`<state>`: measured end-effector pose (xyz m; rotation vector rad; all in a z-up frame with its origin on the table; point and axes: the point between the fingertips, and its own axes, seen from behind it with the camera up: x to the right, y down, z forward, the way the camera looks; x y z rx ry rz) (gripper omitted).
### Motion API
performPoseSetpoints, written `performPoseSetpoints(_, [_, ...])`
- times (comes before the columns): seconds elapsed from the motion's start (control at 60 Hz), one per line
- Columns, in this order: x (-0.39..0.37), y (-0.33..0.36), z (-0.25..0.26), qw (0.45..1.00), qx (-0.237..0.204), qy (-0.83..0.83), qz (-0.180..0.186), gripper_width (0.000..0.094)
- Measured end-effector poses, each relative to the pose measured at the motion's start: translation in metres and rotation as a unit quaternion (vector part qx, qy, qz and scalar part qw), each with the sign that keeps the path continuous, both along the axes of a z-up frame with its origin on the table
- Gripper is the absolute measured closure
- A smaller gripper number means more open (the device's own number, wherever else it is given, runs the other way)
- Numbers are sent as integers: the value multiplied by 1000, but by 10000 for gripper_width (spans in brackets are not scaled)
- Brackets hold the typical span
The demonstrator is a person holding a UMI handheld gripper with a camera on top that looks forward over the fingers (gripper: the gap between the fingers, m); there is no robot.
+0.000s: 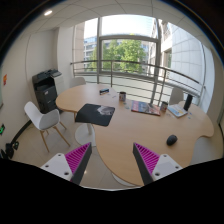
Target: Arrange mouse
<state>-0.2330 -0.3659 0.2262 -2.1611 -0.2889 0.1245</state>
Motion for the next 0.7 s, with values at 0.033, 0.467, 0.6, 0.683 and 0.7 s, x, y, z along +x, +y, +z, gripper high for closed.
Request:
performPoseSetpoints(0.033, [3, -2, -4, 1000, -6, 1, -5, 90])
performPoseSetpoints(0.467, [251, 73, -157, 992, -66, -26, -100, 92])
performPoseSetpoints(0.6, [310, 134, -187, 991, -47, -21, -126, 94])
performPoseSetpoints(0.683, [331, 172, -204, 990, -43, -8, -135, 93])
performPoseSetpoints(0.7, [333, 179, -207, 990, -44, -4, -135, 92])
